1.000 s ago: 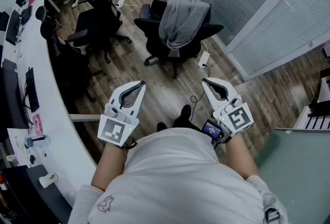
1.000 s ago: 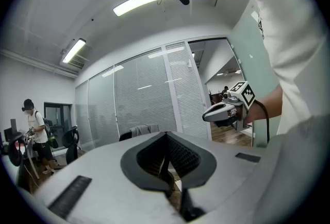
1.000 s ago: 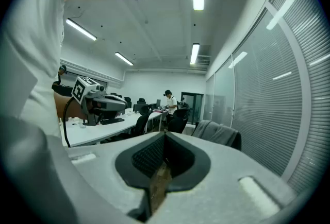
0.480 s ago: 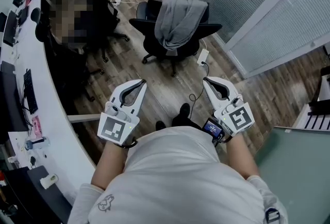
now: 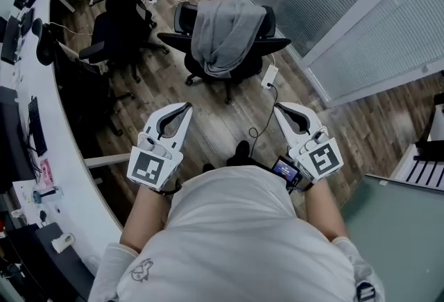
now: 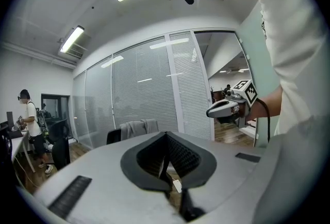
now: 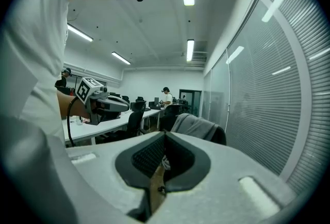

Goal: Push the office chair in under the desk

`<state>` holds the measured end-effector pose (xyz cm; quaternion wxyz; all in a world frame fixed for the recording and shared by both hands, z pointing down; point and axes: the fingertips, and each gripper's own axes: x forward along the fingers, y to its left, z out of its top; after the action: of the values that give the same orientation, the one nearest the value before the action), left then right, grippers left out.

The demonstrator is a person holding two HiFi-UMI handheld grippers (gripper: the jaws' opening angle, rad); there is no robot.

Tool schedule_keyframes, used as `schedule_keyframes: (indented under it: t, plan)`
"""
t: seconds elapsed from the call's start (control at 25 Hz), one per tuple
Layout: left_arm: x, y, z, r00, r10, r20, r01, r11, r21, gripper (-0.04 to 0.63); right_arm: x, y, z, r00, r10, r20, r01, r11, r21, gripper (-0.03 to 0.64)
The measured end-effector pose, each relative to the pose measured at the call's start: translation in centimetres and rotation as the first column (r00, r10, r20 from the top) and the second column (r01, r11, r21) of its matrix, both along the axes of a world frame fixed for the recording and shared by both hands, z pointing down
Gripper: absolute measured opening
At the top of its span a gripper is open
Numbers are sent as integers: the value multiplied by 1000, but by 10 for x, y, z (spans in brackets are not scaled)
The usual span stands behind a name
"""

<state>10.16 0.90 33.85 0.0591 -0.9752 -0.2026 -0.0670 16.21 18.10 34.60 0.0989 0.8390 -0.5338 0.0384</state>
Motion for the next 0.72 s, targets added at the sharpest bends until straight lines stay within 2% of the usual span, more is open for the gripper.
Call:
schedule_keyframes:
  t: [0.12, 0.32, 0.52, 0.72]
  plan:
    - [29, 14, 0, 1000, -16, 5, 16, 1000, 10, 0, 32, 19, -5, 1000, -10, 6, 10, 1000, 2, 3]
    - [55, 30, 9, 999, -45, 14, 45, 999, 29, 0, 64, 39, 1, 998, -61, -17, 60, 998, -21, 3]
    - [74, 38, 22, 998, -47, 44, 46, 998, 38, 0, 90, 44, 5, 997, -75, 22, 75, 997, -13, 3]
    - [100, 30, 35, 997, -48, 55, 46, 998, 42, 0, 116, 40, 18, 996, -88, 17, 88, 996, -33, 3]
